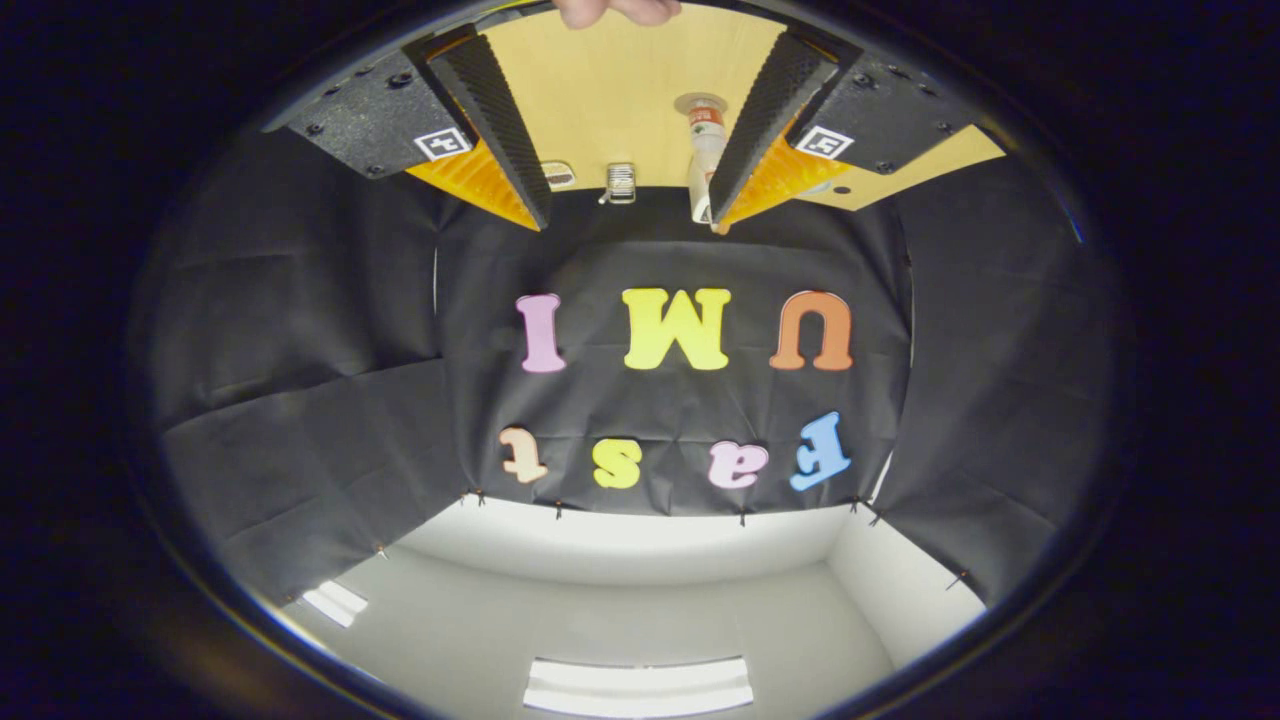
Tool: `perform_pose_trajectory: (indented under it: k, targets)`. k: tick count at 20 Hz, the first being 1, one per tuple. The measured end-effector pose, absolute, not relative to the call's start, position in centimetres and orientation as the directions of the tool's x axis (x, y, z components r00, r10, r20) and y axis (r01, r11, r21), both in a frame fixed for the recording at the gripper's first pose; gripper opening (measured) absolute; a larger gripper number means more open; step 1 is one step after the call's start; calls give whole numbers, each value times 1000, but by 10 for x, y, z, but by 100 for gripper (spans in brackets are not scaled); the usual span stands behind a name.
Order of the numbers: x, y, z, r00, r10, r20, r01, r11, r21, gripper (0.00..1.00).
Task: Take the bottle from table, then pour the juice into the cup, finally place the bottle on the coaster
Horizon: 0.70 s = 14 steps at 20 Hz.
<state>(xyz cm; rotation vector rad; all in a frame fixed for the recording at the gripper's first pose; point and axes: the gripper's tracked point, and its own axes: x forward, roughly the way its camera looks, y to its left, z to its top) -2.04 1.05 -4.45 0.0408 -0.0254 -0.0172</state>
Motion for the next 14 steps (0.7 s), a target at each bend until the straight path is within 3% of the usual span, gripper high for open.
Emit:
perform_pose_trajectory:
  k: [14]
  targets:
    - [-9, 19, -51, 1000, -3, 8, 2, 999, 40, 100]
